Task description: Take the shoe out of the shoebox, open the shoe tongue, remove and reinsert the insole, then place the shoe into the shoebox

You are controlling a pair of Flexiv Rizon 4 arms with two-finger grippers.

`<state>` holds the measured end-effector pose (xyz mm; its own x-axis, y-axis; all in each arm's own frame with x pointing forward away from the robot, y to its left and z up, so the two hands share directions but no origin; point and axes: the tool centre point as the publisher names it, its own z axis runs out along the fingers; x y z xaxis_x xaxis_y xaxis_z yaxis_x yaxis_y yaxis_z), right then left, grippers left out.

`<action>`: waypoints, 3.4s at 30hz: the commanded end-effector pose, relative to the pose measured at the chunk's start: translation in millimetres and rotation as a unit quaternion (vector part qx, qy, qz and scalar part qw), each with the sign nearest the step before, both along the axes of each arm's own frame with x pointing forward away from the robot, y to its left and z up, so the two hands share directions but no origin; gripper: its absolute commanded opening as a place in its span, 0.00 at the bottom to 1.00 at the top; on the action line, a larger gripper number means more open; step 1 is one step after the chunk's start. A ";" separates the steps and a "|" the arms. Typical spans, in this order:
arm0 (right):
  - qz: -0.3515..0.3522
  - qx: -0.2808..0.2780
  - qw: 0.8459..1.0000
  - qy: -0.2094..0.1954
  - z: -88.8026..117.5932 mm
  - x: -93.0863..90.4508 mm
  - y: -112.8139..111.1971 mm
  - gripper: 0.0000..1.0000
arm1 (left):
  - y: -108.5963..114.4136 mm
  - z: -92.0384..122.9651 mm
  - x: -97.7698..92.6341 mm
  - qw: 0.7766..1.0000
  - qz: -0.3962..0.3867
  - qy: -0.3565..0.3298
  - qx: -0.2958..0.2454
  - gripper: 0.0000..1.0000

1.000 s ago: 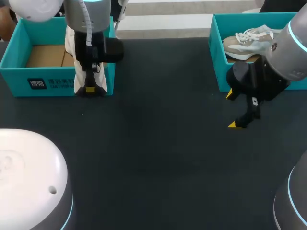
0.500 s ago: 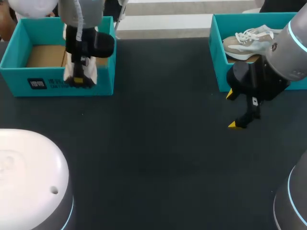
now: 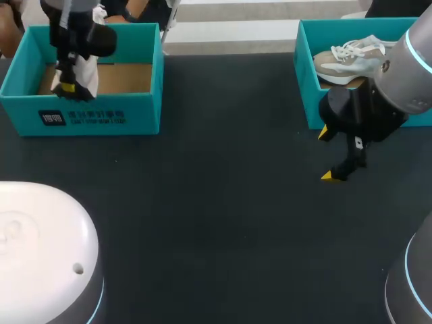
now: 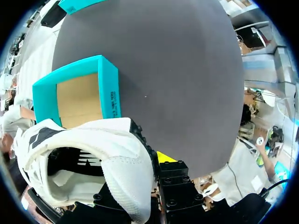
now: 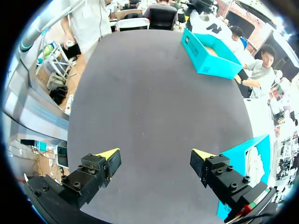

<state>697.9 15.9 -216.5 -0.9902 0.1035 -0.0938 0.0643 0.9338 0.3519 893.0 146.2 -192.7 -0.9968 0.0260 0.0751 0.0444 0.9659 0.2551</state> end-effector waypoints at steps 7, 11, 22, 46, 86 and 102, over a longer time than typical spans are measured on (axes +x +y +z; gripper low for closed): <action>0.000 -0.001 1.000 0.000 -1.2 0.6 1.0 1.00 | 71.9 15.4 32.1 0.997 -0.075 0.006 -0.001 0.00; 0.000 -0.001 1.000 0.000 -1.2 0.6 1.0 1.00 | 97.5 15.6 48.8 0.998 -0.062 0.008 0.003 0.00; 0.000 -0.001 1.000 0.000 -1.2 0.6 1.0 1.00 | 147.5 27.7 78.1 0.998 -0.046 -0.001 -0.041 0.00; 0.000 -0.001 1.000 0.000 -1.2 0.6 1.0 1.00 | 146.6 29.9 80.4 0.984 -0.158 0.057 -0.061 0.00; 0.000 -0.001 1.000 0.000 -1.2 0.6 1.0 1.00 | 163.7 49.5 106.3 0.582 -0.805 0.070 0.092 0.00; 0.000 -0.001 1.000 0.000 -1.2 0.6 1.0 1.00 | 154.5 42.6 117.7 0.634 -0.766 0.072 0.080 0.00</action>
